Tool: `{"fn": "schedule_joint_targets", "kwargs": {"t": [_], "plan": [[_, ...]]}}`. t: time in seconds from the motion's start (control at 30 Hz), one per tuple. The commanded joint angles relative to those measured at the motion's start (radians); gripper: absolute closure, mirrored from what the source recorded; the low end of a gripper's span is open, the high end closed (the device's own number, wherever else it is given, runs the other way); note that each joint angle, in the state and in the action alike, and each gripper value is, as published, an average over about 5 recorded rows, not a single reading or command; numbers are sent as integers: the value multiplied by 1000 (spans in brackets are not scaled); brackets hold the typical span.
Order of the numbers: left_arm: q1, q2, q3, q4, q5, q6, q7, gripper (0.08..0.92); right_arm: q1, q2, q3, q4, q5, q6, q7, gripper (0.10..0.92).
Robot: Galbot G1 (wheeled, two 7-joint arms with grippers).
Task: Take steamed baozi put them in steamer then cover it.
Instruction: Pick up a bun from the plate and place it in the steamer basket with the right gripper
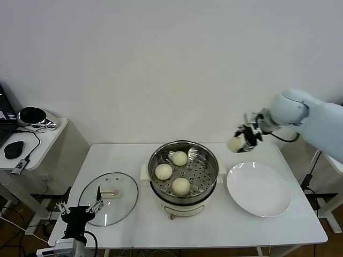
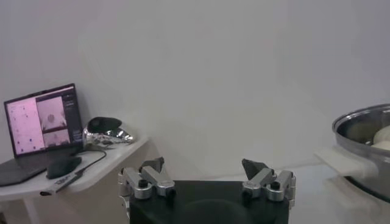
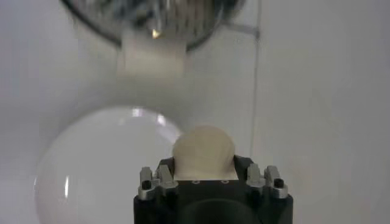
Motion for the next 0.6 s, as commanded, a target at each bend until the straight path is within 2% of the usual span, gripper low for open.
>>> {"fn": "schedule_joint_targets", "kwargs": {"t": [0.03, 0.6], "plan": [[1, -9, -1, 1, 2, 0, 0, 177, 85, 205, -155, 71, 249, -205, 122, 423], [3, -20, -2, 5, 14, 0, 0, 177, -101, 302, -138, -37, 158, -238, 129, 422]]}}
